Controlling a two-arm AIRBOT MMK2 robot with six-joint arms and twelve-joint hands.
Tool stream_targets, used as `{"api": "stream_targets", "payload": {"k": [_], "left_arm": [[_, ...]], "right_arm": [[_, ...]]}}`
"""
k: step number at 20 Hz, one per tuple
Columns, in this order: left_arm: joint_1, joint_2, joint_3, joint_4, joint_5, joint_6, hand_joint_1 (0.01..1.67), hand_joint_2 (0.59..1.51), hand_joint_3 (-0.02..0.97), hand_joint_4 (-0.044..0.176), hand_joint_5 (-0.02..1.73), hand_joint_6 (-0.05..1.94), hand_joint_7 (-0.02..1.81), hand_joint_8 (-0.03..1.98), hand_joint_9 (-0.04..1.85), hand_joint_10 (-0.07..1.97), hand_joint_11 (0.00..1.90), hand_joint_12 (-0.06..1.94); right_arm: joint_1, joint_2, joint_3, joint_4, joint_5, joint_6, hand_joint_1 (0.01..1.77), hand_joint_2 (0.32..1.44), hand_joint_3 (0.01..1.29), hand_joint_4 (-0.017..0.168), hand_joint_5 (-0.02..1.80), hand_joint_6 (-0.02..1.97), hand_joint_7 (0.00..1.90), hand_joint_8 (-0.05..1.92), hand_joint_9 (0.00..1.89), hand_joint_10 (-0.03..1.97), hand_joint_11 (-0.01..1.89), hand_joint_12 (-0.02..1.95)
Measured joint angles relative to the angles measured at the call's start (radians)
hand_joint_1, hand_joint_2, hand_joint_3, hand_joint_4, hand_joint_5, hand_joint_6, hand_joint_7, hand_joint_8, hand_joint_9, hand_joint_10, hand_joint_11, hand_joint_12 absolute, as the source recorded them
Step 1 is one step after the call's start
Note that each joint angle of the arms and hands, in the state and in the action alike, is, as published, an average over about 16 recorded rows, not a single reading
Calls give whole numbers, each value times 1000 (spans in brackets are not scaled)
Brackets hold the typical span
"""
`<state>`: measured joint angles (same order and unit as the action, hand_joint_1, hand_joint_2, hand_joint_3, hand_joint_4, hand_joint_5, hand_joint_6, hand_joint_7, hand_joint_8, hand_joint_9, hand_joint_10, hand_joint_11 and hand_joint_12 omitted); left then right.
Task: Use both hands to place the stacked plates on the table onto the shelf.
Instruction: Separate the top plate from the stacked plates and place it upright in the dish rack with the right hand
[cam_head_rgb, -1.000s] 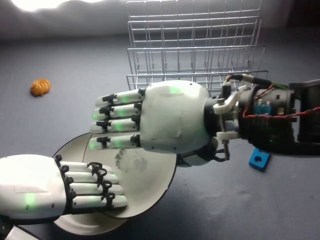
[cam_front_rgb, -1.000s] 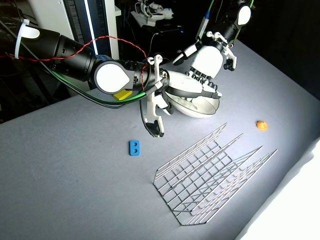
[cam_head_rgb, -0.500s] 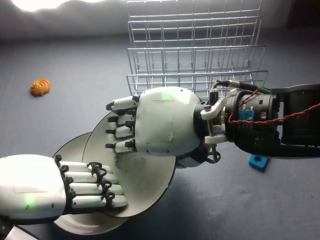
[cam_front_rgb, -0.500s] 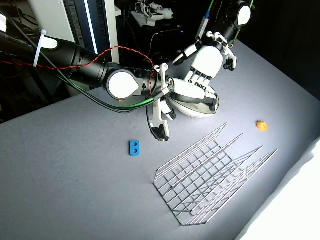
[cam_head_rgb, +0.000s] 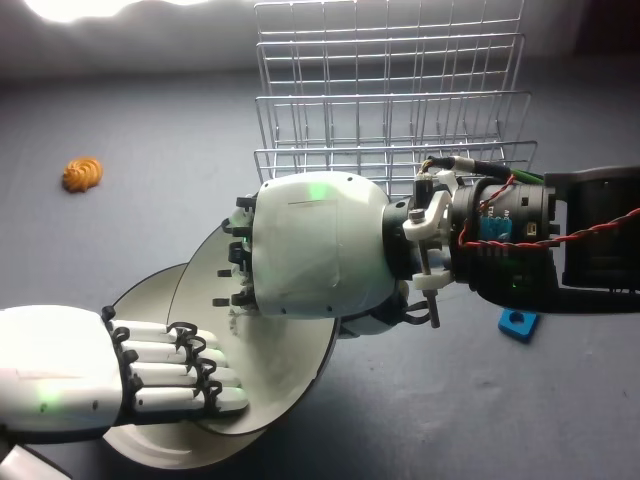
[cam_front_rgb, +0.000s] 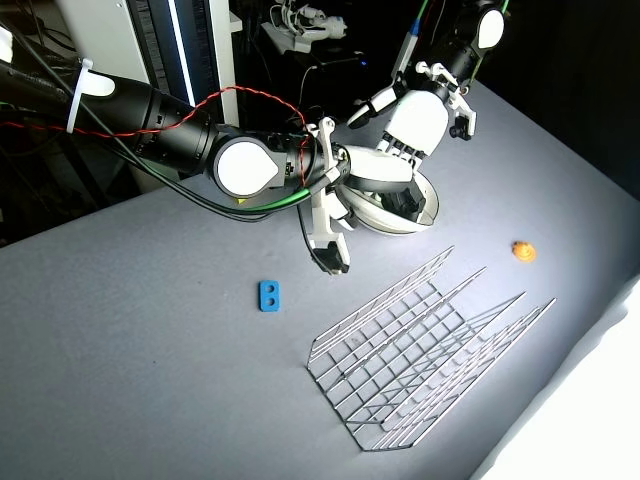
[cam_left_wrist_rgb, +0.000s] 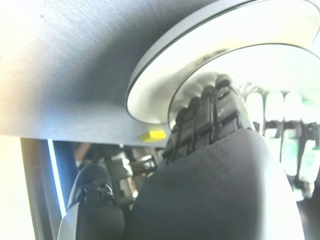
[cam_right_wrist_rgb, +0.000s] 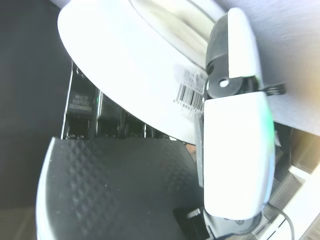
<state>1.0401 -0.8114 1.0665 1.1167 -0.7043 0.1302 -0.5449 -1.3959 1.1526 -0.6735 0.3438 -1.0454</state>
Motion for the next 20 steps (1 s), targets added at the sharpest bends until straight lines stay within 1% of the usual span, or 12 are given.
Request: {"api": "stream_targets", "payload": {"k": [4,8,14,20], "left_arm": [[-18,4,18,-19,-1,0,19,1088,21,2,1,-11,1,-12,7,4,15,-1],[-40,15,42,-42,-9,0,18,1085,21,3,8,-2,9,-9,13,7,14,-1],[-71,41,88,-71,-41,-1,17,1084,19,3,19,10,18,-6,17,7,14,-2],[-84,74,133,-100,-77,-3,17,1083,17,-2,17,5,15,-7,16,7,15,-3]], "right_arm": [[5,-1,-5,2,16,0,1091,918,16,-2,897,246,1004,213,1157,5,861,941],[13,1,-18,6,17,2,1098,904,15,0,936,374,1070,321,1269,0,962,934],[34,14,-53,16,8,5,1126,901,14,2,977,532,1152,428,1352,-2,1006,938],[65,48,-110,27,-4,5,1165,916,14,14,1018,658,1195,543,1377,-2,995,947]]}}
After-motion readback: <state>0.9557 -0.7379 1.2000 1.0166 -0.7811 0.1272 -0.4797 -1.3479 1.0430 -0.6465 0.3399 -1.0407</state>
